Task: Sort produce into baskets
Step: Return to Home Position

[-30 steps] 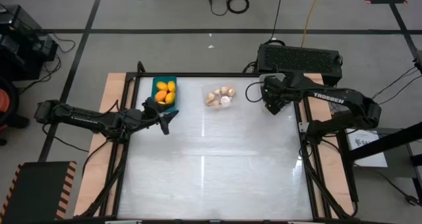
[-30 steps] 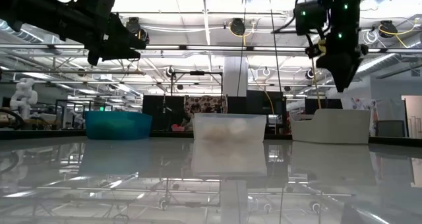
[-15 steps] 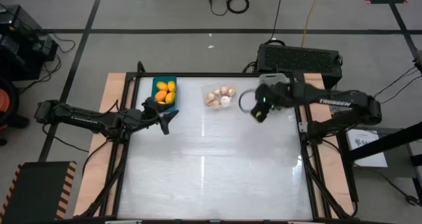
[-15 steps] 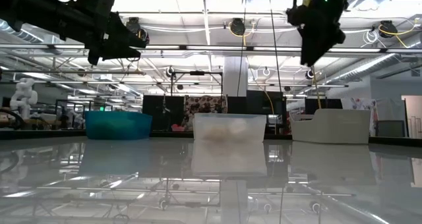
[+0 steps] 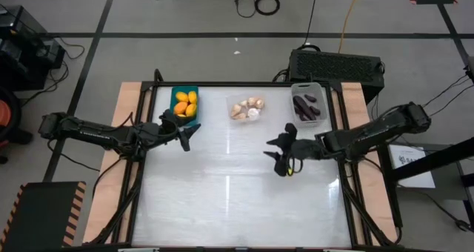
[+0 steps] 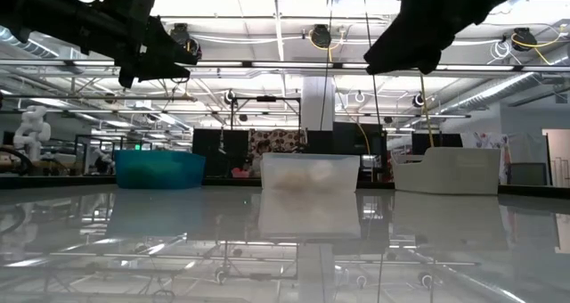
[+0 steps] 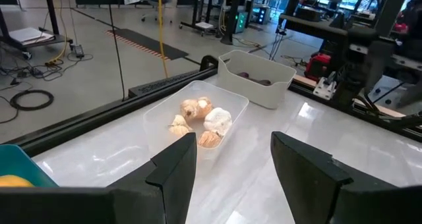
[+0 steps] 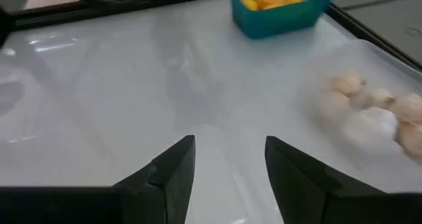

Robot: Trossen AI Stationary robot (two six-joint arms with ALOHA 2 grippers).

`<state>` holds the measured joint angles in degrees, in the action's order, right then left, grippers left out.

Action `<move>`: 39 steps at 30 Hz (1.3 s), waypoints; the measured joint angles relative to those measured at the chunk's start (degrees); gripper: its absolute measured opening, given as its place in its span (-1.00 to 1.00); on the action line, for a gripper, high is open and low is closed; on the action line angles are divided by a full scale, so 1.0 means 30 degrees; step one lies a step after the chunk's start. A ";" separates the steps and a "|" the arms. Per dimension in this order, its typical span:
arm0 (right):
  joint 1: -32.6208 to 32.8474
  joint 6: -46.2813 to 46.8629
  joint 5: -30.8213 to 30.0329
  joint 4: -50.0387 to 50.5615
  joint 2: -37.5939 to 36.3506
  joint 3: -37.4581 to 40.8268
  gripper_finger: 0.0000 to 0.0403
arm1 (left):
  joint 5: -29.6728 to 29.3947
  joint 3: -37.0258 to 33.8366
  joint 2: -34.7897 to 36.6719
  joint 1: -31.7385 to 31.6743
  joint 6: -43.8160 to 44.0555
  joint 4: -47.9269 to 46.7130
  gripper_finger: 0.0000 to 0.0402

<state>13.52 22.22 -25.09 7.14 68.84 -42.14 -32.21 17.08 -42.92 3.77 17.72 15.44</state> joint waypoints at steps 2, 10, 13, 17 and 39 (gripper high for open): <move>0.0482 -0.0167 -0.0006 -0.0221 0.0000 0.0150 -0.13 | 0.0000 0.0000 0.0000 0.0000 0.0000 0.0007 0.01; 0.1035 -0.0630 -0.0200 0.0778 -0.1312 0.0156 -0.13 | 0.0007 -0.0007 -0.0100 0.0000 0.0469 0.0029 0.01; 0.1000 -0.1273 -0.0243 0.1274 -0.2703 0.0156 -0.13 | 0.0007 -0.0007 -0.0331 0.0000 0.0474 0.0023 0.01; 0.0886 -0.2122 -0.1329 0.1966 -0.4871 0.0559 -0.13 | 0.0278 -0.0007 -0.0639 0.0000 0.0439 0.0029 0.01; -0.2047 0.1822 0.4913 -1.3006 -1.0520 1.2647 -0.46 | 0.0083 -0.0007 0.0172 0.0022 -0.1017 0.0191 0.01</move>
<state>7.38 27.68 -10.35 -31.87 37.28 -4.20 -31.96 17.06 -42.40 3.84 14.66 16.02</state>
